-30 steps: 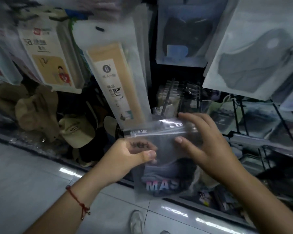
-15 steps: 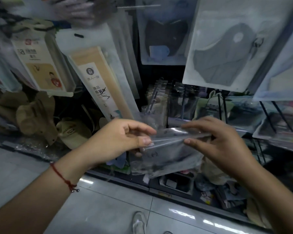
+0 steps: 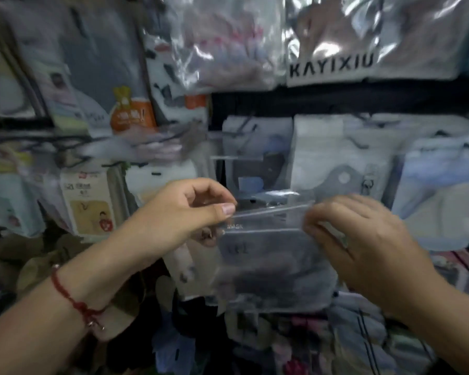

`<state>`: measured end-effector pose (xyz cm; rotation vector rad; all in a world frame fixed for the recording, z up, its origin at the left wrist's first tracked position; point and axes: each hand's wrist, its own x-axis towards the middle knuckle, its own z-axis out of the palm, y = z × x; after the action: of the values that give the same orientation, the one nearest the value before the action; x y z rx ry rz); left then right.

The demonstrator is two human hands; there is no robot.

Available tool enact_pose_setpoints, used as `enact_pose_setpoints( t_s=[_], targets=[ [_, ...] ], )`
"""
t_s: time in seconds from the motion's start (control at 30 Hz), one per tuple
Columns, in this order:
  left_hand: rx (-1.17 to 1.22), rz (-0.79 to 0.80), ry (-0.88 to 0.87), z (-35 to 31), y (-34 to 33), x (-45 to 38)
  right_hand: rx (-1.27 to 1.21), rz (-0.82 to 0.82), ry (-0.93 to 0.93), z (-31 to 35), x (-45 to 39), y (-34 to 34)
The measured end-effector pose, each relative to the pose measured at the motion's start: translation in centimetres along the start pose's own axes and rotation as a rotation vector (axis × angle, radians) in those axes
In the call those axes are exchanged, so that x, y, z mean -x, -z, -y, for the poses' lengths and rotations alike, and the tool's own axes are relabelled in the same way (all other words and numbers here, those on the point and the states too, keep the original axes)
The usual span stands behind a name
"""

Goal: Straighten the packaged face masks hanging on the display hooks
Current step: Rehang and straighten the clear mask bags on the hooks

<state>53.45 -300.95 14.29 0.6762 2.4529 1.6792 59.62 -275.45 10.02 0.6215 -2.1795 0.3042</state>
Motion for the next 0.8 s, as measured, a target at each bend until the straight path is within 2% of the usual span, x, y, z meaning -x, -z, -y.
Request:
enact_pose_setpoints(
  t_s=[0.13, 0.2, 0.33, 0.47, 0.6, 0.8],
  targets=[
    [-0.075, -0.058, -0.225, -4.7, 3.9, -1.6, 0.252, 0.095, -0.006, 1.5, -6.0, 2.0],
    [-0.179, -0.082, -0.365, -6.9, 5.9, -2.2, 0.330, 0.119, 0.070, 2.1, -8.8, 3.2],
    [-0.515, -0.201, -0.701, -10.5, 9.6, -3.5, 0.410, 0.040, 0.207, 3.1, -13.8, 5.4],
    [-0.641, -0.321, -0.970, -12.7, 12.4, -6.2, 0.453, -0.049, 0.264, 3.6, -18.1, 6.3],
    [-0.681, -0.381, -1.112, -13.9, 14.5, -9.5, 0.498, -0.019, 0.226, 3.2, -21.1, 5.7],
    [-0.656, -0.402, -1.164, -15.9, 16.1, -13.4, 0.561, -0.007, 0.156, 2.8, -25.0, 5.3]
  ],
)
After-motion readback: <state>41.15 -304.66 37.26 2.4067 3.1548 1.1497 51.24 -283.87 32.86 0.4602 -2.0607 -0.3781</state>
